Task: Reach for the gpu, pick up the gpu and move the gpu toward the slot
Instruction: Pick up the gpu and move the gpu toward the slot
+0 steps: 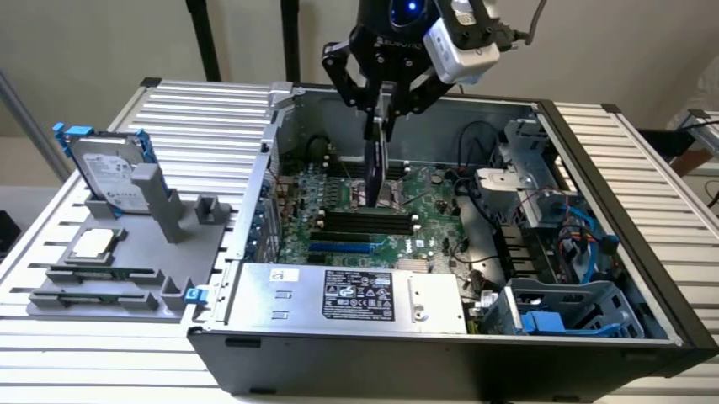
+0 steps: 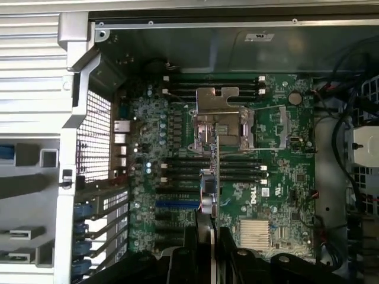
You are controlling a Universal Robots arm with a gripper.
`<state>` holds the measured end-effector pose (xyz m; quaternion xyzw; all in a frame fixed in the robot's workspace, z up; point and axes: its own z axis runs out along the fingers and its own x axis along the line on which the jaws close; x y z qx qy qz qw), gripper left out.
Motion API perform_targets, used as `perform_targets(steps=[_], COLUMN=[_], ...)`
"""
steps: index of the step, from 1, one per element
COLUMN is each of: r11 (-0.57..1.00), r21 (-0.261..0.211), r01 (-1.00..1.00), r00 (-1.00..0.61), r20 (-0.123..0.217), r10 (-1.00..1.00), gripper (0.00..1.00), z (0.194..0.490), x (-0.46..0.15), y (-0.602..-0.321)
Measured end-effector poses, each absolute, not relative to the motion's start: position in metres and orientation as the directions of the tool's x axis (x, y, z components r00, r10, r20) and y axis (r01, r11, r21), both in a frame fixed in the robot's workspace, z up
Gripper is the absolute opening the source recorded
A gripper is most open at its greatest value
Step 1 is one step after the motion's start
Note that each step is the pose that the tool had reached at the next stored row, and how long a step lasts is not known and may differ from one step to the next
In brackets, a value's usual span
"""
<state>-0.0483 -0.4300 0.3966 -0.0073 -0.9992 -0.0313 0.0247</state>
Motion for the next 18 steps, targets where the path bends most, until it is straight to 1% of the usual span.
perform_targets(steps=[8,18], r11=[0.998,0.998], r21=[0.062,0.062], r01=[0.014,0.014], r00=[-0.999,-0.999], r20=[0.052,0.052], r10=[0.011,0.01], gripper=[0.26,0.26], z=[0.39,0.39], x=[-0.015,-0.013], y=[-0.428,-0.428])
